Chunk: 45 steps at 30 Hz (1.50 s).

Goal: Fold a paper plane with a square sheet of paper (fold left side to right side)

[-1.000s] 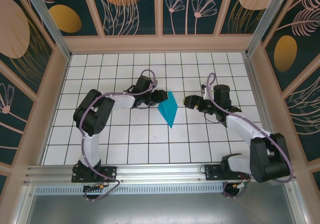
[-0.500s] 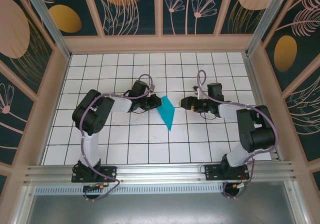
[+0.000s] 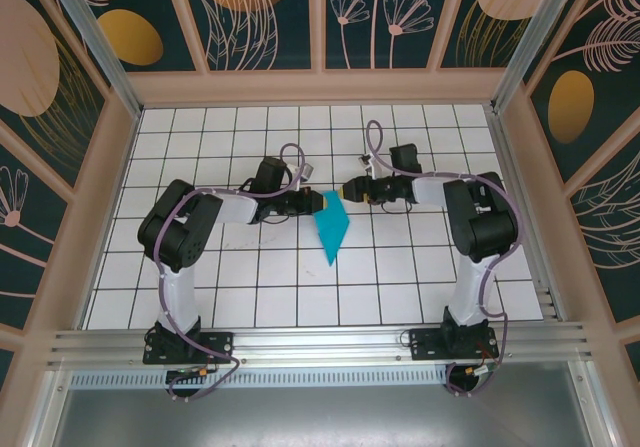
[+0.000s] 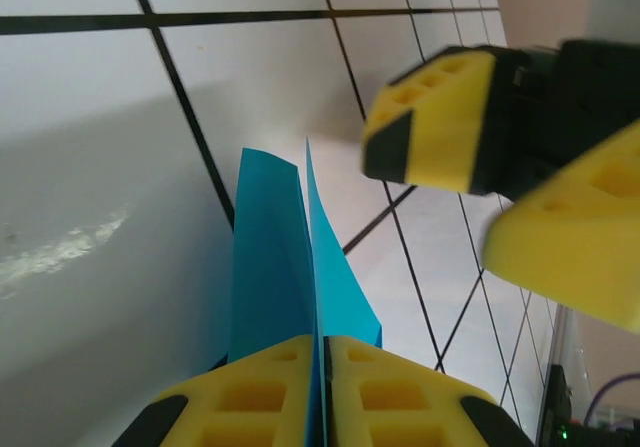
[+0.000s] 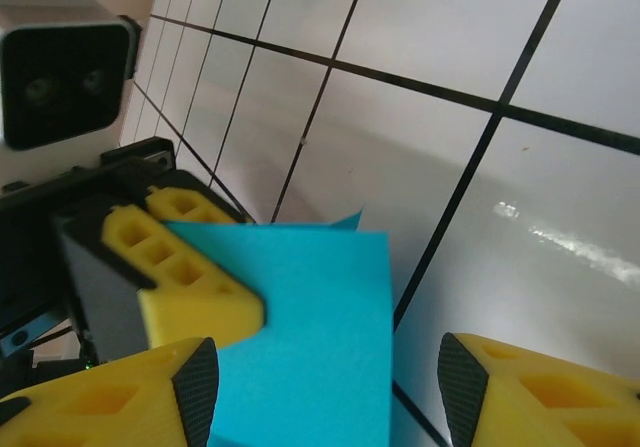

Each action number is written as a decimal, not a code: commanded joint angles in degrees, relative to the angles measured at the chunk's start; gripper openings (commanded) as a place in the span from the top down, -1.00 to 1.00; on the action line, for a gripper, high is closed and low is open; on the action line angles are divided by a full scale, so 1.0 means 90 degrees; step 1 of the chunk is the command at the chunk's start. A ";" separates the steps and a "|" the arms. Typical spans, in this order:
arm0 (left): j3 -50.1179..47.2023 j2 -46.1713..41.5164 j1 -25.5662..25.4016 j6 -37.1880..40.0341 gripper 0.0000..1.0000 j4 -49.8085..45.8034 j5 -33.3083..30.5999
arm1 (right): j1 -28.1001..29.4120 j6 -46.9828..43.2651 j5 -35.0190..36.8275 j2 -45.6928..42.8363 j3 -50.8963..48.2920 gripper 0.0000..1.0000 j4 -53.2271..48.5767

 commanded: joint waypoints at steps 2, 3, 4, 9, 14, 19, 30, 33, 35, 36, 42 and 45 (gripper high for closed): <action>-0.0038 -0.0172 0.0024 0.0469 0.76 0.0143 0.0470 | 0.0076 -0.0474 -0.0506 0.0262 0.0269 -0.24 -0.0424; -0.0025 -0.0163 0.0024 0.0497 0.76 0.0124 0.0480 | 0.0100 -0.0507 -0.0582 0.0254 0.0229 -0.23 -0.0395; -0.0018 -0.0150 0.0033 0.0511 0.76 0.0112 0.0490 | 0.0104 -0.0492 -0.0657 0.0245 0.0177 -0.23 -0.0326; -0.0014 -0.0113 0.0048 0.0499 0.76 0.0180 0.0541 | 0.0154 -0.0423 -0.0884 0.0270 0.0006 -0.11 -0.0178; -0.0024 -0.0103 0.0046 0.0502 0.76 0.0196 0.0574 | 0.0203 -0.0459 -0.0838 0.0272 -0.0079 0.00 -0.0259; -0.0024 -0.0097 0.0062 0.0513 0.76 0.0152 0.0499 | 0.0200 -0.0452 -0.0770 0.0198 -0.0170 0.15 -0.0244; 0.0049 -0.0345 0.0101 0.0907 0.34 -0.0498 -0.0029 | 0.0164 -0.0503 -0.0561 0.0015 -0.0217 0.73 -0.0461; 0.0073 -0.0737 0.0157 0.1228 0.08 -0.1054 -0.0617 | 0.0144 -0.0546 -0.0522 -0.0056 -0.0177 0.84 -0.0679; 0.0039 -0.1102 0.0212 0.1436 -0.06 -0.1409 -0.1121 | 0.0130 -0.0600 -0.0487 -0.0113 -0.0116 0.85 -0.0944; 0.0042 -0.1332 0.0228 0.1527 -0.18 -0.1648 -0.1478 | 0.0125 -0.0614 -0.0463 -0.0149 -0.0077 0.85 -0.1114; 0.0305 -0.2602 0.0051 0.2082 -0.27 -0.3200 -0.3207 | 0.0062 -0.0309 -0.0128 -0.0345 0.0222 0.86 -0.2102; 0.0366 -0.2949 -0.0458 0.2276 -0.25 -0.3789 -0.3678 | 0.0015 0.0001 -0.0041 -0.0499 0.0313 0.86 -0.2385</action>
